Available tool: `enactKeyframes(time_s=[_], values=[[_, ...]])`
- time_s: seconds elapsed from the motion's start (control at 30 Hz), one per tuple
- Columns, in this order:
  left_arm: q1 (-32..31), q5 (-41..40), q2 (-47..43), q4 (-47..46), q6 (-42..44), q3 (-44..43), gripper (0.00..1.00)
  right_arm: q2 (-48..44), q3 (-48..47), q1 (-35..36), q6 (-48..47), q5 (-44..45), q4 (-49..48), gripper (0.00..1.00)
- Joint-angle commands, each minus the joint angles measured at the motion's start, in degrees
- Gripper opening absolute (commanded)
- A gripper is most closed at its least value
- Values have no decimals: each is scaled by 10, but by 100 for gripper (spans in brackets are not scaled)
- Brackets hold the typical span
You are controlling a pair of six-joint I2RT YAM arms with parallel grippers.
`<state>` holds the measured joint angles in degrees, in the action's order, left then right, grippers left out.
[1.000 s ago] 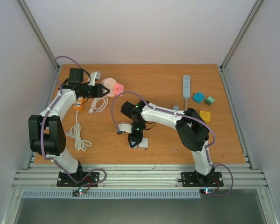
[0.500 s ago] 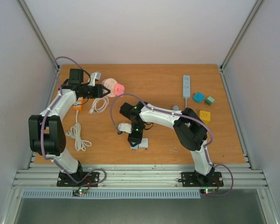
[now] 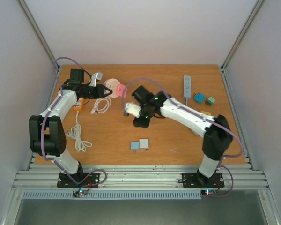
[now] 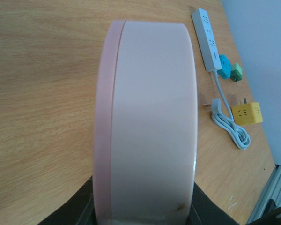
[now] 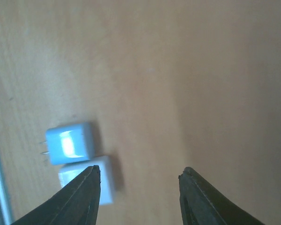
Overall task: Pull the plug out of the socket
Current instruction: Place the plug at the center of the board, then remove the plug from the socket.
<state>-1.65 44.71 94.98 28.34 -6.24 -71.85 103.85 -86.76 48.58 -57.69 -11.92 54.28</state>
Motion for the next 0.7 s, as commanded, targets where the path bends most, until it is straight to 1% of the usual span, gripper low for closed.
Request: enactKeyframes(time_s=[0.0, 0.1, 0.2, 0.23, 0.33, 0.37, 0.47, 0.67], values=[[-13, 58, -3, -53, -13, 1, 1, -90, 20, -58, 6, 20, -70, 49], [-27, 78, 3, -62, -22, 1, 1, -127, 41, -78, 17, 30, -123, 54], [-48, 108, 8, -62, -18, 1, 0, -140, 57, -80, 9, 24, -160, 55], [-55, 121, 8, -61, -15, 1, 1, -142, 62, -80, 5, 21, -168, 57], [-72, 134, 7, -57, -4, 2, 1, -139, 74, -80, 3, 24, -186, 60], [-75, 138, 7, -57, -1, 1, 0, -141, 81, -80, 4, 28, -192, 60], [-83, 163, 9, -58, 2, 1, 0, -148, 104, -81, 7, 54, -222, 65], [-97, 185, 16, -35, 23, -6, 0, -145, 119, -76, -2, 87, -242, 69]])
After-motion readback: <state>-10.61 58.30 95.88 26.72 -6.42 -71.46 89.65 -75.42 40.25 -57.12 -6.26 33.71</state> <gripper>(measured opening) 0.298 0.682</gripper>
